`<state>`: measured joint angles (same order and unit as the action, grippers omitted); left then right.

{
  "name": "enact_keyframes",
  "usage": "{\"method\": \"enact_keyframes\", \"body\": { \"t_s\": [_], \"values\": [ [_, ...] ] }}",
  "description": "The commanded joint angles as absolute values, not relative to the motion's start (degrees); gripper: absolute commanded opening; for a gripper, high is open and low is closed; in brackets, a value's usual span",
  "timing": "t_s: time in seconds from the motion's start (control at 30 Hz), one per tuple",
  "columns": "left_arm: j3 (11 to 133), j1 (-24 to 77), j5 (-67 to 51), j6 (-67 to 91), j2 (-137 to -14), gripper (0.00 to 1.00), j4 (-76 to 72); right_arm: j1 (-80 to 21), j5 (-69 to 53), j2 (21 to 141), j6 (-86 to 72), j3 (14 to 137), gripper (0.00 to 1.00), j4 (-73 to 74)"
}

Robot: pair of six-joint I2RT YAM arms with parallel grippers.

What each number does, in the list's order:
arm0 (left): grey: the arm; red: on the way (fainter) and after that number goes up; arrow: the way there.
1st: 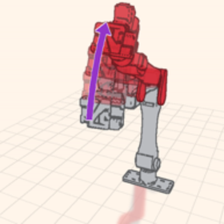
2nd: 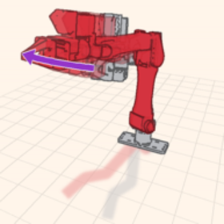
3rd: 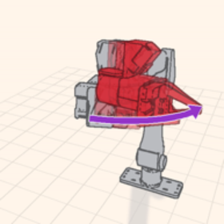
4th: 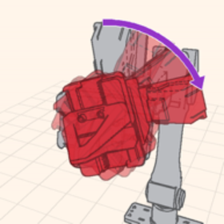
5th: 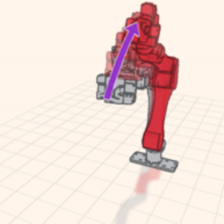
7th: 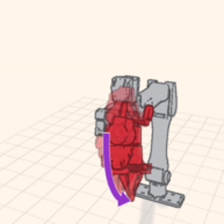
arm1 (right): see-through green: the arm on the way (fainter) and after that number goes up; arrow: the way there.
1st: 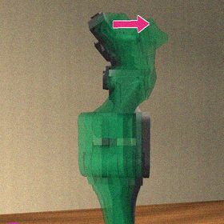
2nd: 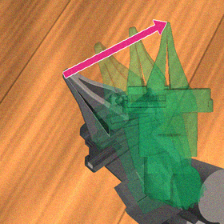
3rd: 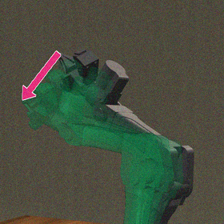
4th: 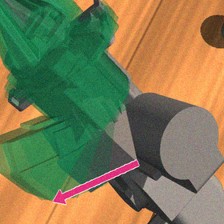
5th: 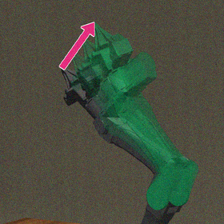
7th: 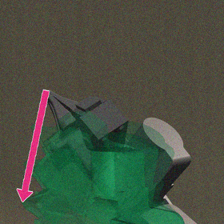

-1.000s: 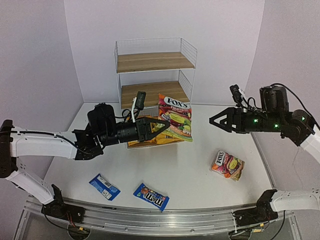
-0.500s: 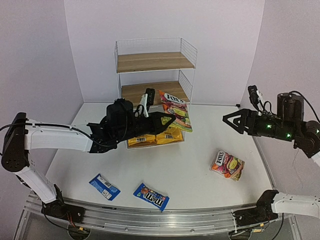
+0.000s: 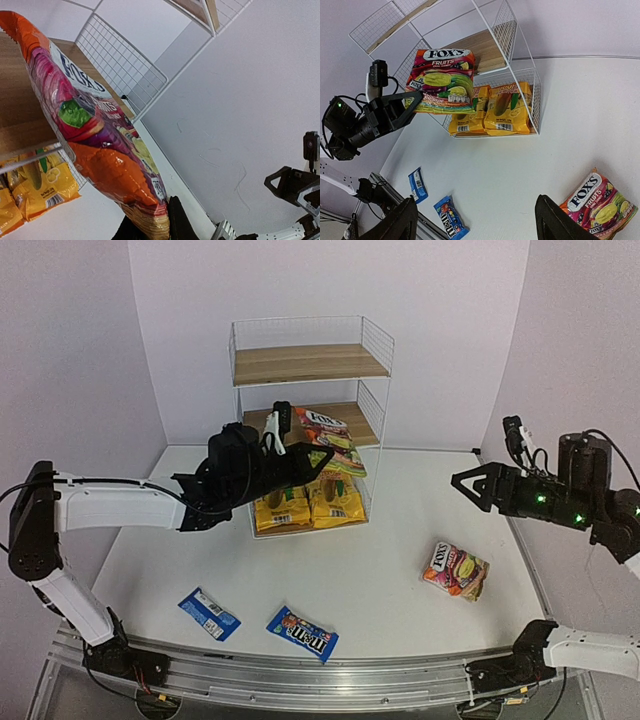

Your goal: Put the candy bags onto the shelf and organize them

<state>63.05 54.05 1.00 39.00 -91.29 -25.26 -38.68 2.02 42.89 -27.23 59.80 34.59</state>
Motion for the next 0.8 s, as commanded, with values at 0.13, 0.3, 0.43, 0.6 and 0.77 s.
{"method": "enact_keyframes", "body": {
  "t_s": [0.13, 0.3, 0.43, 0.6, 0.77],
  "values": [
    [71.41, 50.64, 2.48, 37.96, -91.48, 0.00, -19.15, -38.94, 5.34, 43.11, -26.42, 59.43, 0.77, 33.65],
    [75.17, 49.98, 3.43, 37.50, -93.61, 0.00, -13.89, -38.94, 5.81, 44.04, -26.28, 59.50, 0.77, 33.60],
    [77.25, 49.85, 5.93, 37.21, -94.97, 0.00, -11.23, -38.94, 5.79, 44.80, -26.49, 59.58, 0.77, 33.57],
    [81.87, 49.83, 8.54, 37.86, -97.76, 0.10, -5.01, -38.94, 5.88, 45.77, -26.59, 59.84, 0.77, 33.50],
    [84.67, 49.83, 10.61, 39.16, -100.30, 0.12, -2.36, -38.94, 5.89, 46.16, -26.97, 59.85, 0.77, 33.41]
  ]
}}
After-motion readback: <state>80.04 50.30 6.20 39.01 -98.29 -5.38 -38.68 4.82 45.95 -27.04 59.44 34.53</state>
